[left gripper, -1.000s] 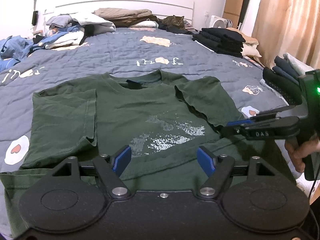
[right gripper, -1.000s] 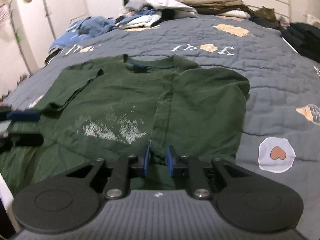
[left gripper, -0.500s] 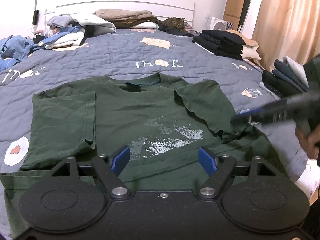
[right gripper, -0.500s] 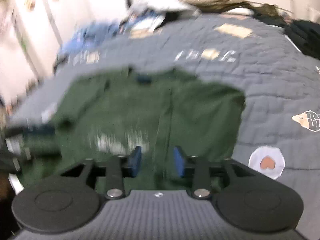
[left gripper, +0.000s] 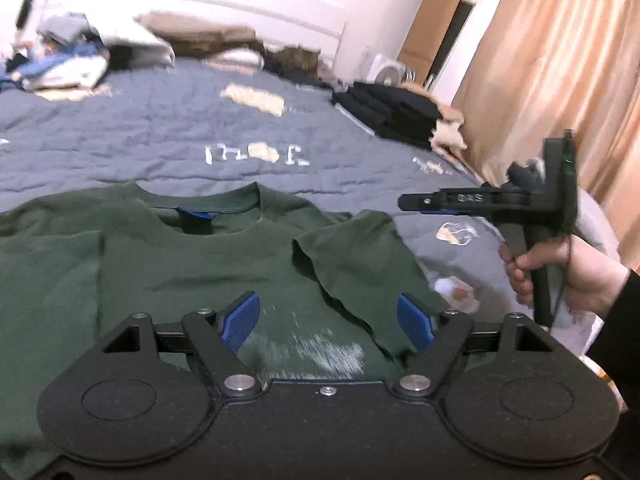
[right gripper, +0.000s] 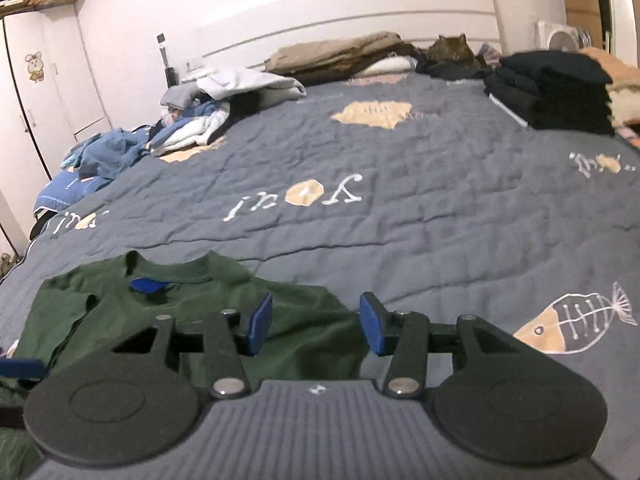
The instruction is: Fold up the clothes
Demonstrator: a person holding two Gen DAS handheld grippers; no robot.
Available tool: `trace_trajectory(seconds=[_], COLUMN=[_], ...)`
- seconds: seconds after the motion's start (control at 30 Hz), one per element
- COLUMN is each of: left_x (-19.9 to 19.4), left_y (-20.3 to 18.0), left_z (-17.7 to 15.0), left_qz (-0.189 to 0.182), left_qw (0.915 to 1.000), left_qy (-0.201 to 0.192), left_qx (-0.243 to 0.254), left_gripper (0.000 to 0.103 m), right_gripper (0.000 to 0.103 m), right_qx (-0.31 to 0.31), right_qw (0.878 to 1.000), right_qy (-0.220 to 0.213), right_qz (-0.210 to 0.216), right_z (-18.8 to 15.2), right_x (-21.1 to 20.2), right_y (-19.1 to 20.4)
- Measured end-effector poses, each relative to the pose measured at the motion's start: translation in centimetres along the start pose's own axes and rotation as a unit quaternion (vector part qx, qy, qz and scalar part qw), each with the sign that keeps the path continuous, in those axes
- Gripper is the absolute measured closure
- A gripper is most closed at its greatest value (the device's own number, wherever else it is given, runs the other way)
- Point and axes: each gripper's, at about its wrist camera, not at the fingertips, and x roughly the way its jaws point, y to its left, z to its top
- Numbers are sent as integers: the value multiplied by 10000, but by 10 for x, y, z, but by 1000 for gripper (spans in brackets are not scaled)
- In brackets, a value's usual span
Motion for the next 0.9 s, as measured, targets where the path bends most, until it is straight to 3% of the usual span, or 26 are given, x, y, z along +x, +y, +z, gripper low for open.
trace_trajectory(seconds=[0.13, 0.27, 0.4, 0.43, 0.47, 0.5, 0.57, 0.63, 0.67, 0.8, 0.9], left_x=[52, 93, 125, 129, 132, 135, 139, 134, 127, 91, 90], left_y=[17, 23, 26, 26, 27, 28, 27, 24, 24, 35, 33], left_z=[15, 23, 26, 27, 27, 28, 27, 26, 26, 28, 24], left_qz=[-153, -276, -302, -358, -404, -488, -559, -597, -690, -1049, -812], left_qw=[9988, 9971, 9958, 9952, 9947, 9935, 9926, 9938, 9934, 9827, 9861], left_qy=[138, 253, 360, 347, 340, 361, 426, 349, 198, -555, -486], left_qx=[-450, -669, -787, -839, -887, -959, -990, -873, -894, -1419, -1364], left_gripper=[30, 30, 33, 37, 48, 68, 90, 96, 98, 101, 100], right_gripper=[55, 54, 49, 48, 48, 48, 57, 89, 93, 95, 96], right_qx=[609, 1230, 1641, 1793, 1945, 2091, 2334, 2507, 2532, 2487, 2305], right_qw=[9978, 9889, 9812, 9783, 9752, 9720, 9669, 9612, 9601, 9608, 9644], right_qy=[234, 643, 650, 655, 660, 658, 438, 319, 263, -81, -361], right_qz=[138, 540, 783, 805, 826, 848, 936, 1108, 1159, 1226, 1247], right_z=[-6, -15, -23, -25, -28, -31, -31, -31, -30, -22, -15], right_x=[18, 33, 42, 45, 48, 50, 50, 49, 48, 42, 35], right_y=[-27, -47, -57, -59, -62, -65, -67, -65, -63, -57, -47])
